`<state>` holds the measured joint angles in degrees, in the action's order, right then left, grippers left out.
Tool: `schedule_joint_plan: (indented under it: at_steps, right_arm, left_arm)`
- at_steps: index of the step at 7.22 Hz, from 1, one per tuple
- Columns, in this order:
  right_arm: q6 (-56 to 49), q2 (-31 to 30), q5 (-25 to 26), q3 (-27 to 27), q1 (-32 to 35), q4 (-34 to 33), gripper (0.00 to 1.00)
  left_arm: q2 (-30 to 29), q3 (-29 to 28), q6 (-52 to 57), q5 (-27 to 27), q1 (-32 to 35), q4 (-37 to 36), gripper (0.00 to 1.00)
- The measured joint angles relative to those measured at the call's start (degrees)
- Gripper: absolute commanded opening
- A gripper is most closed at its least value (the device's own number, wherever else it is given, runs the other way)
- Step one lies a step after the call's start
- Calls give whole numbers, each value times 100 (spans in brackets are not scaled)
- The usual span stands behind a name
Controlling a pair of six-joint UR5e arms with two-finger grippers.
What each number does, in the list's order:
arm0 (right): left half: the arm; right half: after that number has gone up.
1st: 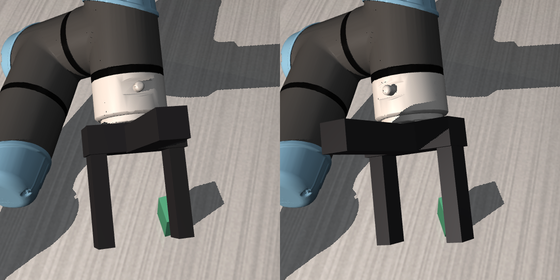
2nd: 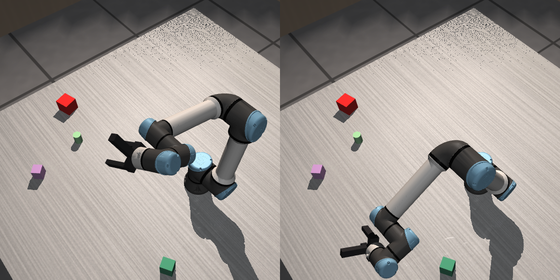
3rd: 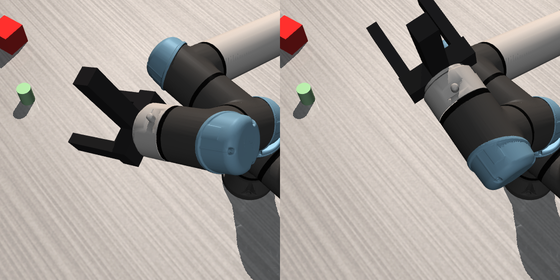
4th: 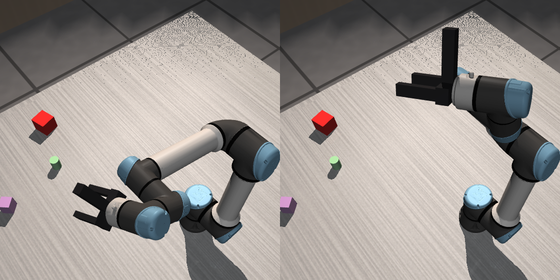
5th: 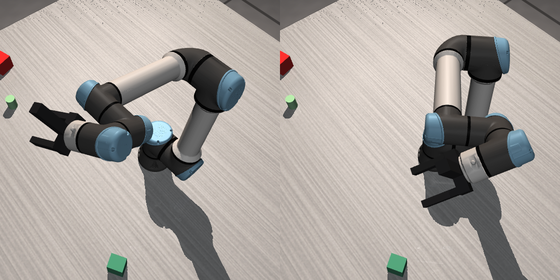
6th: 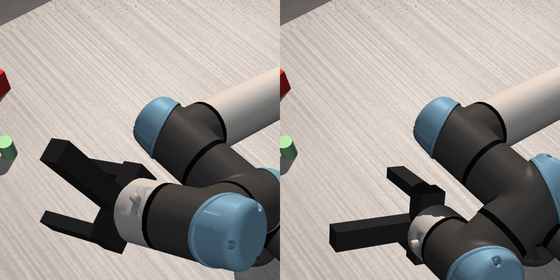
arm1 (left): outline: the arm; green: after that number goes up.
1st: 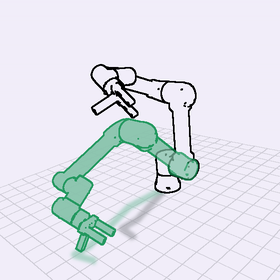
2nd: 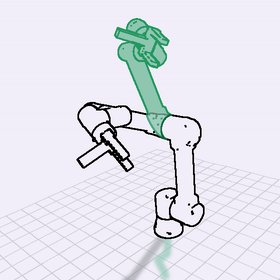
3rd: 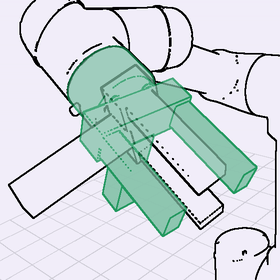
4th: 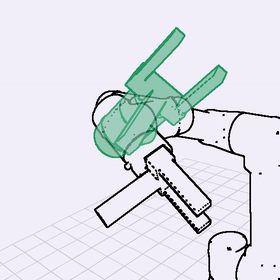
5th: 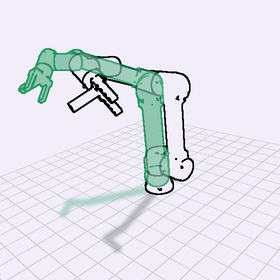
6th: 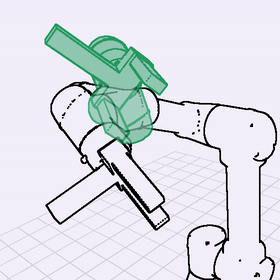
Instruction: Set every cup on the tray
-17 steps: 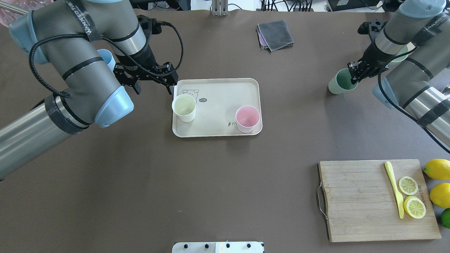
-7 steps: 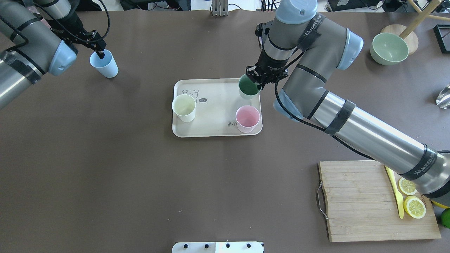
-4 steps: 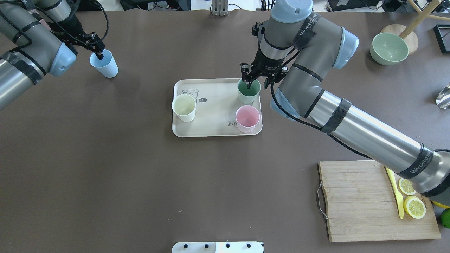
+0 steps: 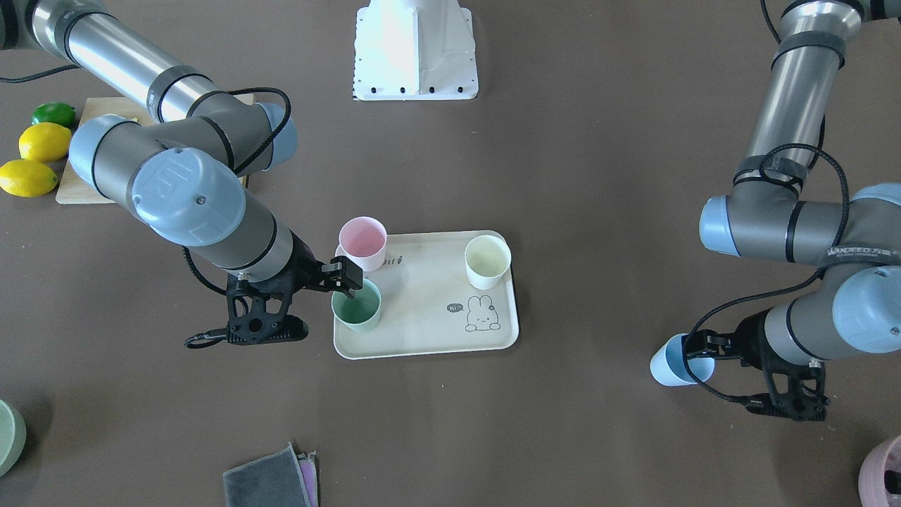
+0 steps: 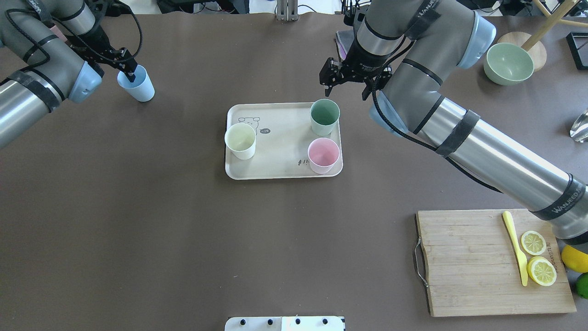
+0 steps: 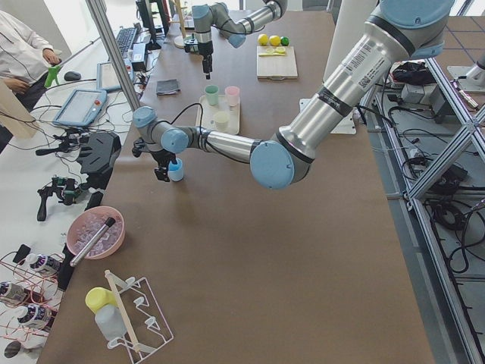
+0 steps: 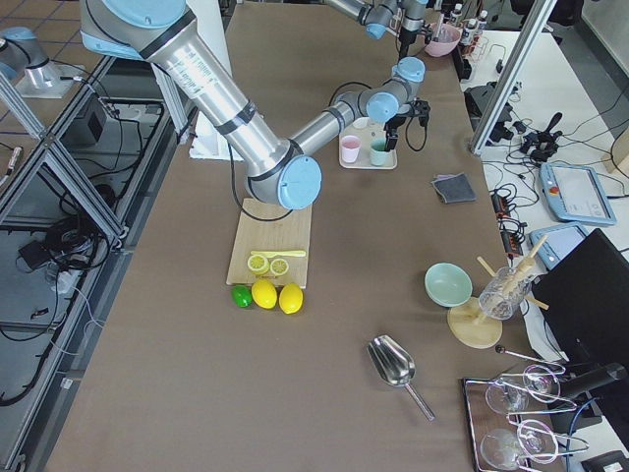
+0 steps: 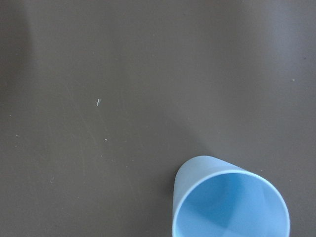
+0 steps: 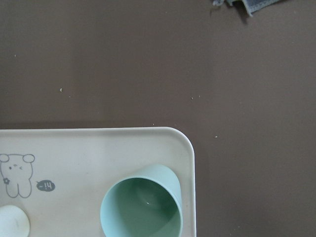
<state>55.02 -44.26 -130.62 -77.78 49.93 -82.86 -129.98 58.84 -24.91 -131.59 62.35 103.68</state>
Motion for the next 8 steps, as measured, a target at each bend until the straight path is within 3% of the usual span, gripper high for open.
schedule_joint_plan:
  at_steps: [3, 6, 8]
  right_arm:
    - [-8, -137, -68, -192, 123, -17, 100]
    - [-9, -243, -125, -353, 186, -25, 100]
    - [-200, -765, -203, -727, 431, -28, 100]
  left_arm:
    - [-83, 19, -132, 97, -190, 59, 0]
    - [-694, 379, -585, 60, -274, -703, 0]
    - [-1193, 664, -1557, 60, -822, -940, 0]
